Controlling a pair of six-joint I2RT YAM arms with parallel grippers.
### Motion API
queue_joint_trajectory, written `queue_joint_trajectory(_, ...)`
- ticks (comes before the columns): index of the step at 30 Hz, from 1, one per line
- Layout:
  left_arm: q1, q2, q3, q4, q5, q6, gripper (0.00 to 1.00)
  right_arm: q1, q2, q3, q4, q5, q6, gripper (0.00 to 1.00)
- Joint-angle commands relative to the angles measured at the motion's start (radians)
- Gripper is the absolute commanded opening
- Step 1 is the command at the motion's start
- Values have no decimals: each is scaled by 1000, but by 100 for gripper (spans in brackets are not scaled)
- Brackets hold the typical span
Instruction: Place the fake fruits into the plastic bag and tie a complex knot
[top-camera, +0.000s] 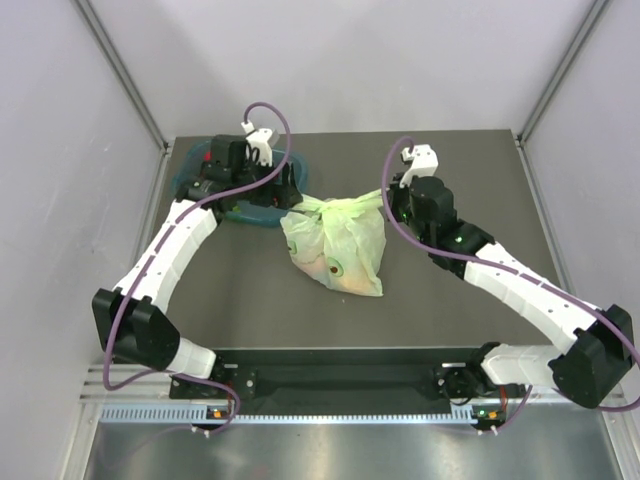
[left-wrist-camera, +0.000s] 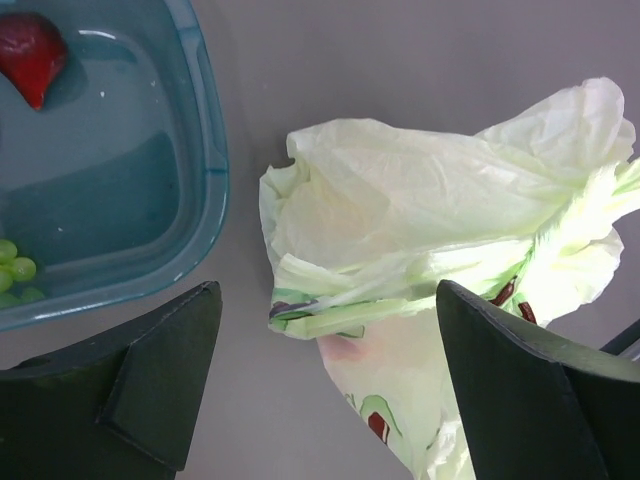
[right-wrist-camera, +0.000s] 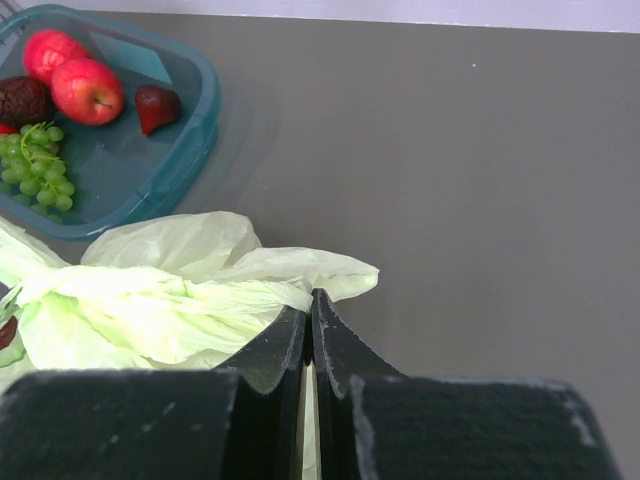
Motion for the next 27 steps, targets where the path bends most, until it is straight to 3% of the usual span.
queue_joint_trajectory(1,6,-29,6,21,24,7,92,6,-9,55,15,-9,-9,0)
queue_joint_trajectory(11,6,-49,-30,25,127,43,96,5,-9,62,10,-20,-12,0)
queue_joint_trajectory(18,6,-3,-26,22,188,20,87,5,-14,68,6,-24,-16,0)
queue_joint_trajectory(21,6,8,-20,31,202,11,74,5,-15,69,6,-24,-16,0)
queue_joint_trajectory(25,6,20,-14,57,225,-9,35,5,-14,74,6,-28,-16,0)
queue_joint_trajectory(26,6,20,-13,59,230,-14,18,3,-14,72,4,-28,-16,0)
queue_joint_trajectory(27,6,20,-10,57,231,-14,9,3,-12,72,3,-28,-16,0)
